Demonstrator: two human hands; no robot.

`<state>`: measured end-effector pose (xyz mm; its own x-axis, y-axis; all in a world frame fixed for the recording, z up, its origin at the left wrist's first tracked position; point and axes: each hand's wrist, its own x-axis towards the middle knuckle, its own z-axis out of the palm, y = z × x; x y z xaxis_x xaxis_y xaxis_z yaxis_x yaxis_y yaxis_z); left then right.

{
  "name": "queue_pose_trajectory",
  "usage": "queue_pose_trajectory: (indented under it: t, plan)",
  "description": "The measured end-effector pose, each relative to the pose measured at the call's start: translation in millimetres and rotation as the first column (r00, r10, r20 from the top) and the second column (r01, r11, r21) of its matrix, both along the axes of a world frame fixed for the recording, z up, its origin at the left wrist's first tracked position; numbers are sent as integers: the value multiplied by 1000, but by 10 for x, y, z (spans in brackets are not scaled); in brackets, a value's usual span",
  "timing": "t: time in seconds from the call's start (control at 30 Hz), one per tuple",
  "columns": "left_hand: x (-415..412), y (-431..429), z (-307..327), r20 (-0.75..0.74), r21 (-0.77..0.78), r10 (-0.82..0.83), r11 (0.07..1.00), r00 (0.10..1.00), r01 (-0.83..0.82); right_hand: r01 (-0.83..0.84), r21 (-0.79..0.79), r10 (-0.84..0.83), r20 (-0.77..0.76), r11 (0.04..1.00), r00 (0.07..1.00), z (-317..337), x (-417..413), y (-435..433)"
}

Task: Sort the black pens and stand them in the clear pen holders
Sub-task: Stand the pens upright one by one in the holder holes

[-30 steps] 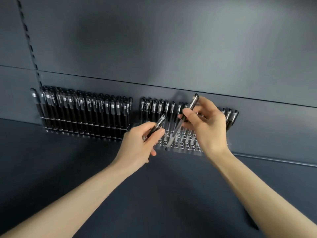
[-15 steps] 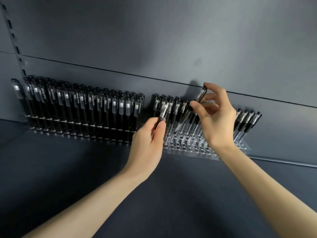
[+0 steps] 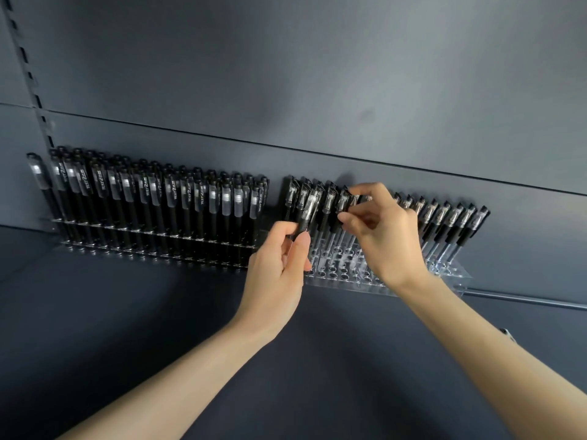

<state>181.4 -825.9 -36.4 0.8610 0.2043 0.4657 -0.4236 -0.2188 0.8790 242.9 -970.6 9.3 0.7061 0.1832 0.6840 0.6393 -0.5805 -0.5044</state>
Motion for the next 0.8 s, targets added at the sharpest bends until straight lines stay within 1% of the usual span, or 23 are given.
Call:
queue_pose_trajectory:
  t: [0.13,0.2,0.27,0.33,0.4,0.47,0.5,0.53,0.57,0.6,0.63,0.67,0.7,0.73,0.8]
  plan:
    - [-23,-11,22,-5,15,-5,1000,1000,5,35,-25,-35,29,999,999,-2,-52,-14]
    - [-43,-35,31,-31,-18,-43,999,999,42,38,57,-40,38,998,998,-3,-133,-35]
    - [-59,-66,25,-52,-34,-103,994,993,101,-54,196,67,-58,979,996,2,-232,-43]
    - [-79,-103,11,-62,0,-150,989,987,150,-163,305,223,-174,938,959,12,-310,-32]
    - [-101,-134,11,-74,-1,-199,980,977,199,-216,378,312,-214,900,926,8,-330,-34]
    - [-124,-151,29,-103,-10,-244,970,964,245,-229,438,347,-211,869,914,20,-330,-45]
    - [-123,-150,24,-112,26,-235,971,966,239,-227,457,348,-200,860,916,33,-326,-59]
    - [-108,-138,-1,-107,104,-190,974,976,201,-215,468,332,-184,857,925,56,-319,-77]
    - [-81,-110,-41,-80,220,-113,967,990,128,-191,473,298,-162,860,941,89,-304,-101]
    - [-54,-69,-81,-21,353,-26,935,999,32,-160,480,252,-133,863,959,130,-286,-128]
    - [-30,-26,-118,55,485,46,872,997,-68,-131,492,204,-97,861,974,174,-263,-156]
    - [-7,12,-153,136,597,93,787,986,-157,-104,501,153,-58,859,986,217,-237,-184]
    - [14,33,-192,204,674,116,704,972,-225,-80,499,103,-18,863,995,253,-209,-208]
    - [29,43,-220,239,724,123,639,963,-261,-59,485,58,18,873,998,278,-185,-223]
    - [49,42,-270,244,792,119,549,963,-268,-31,454,3,60,891,998,286,-150,-216]
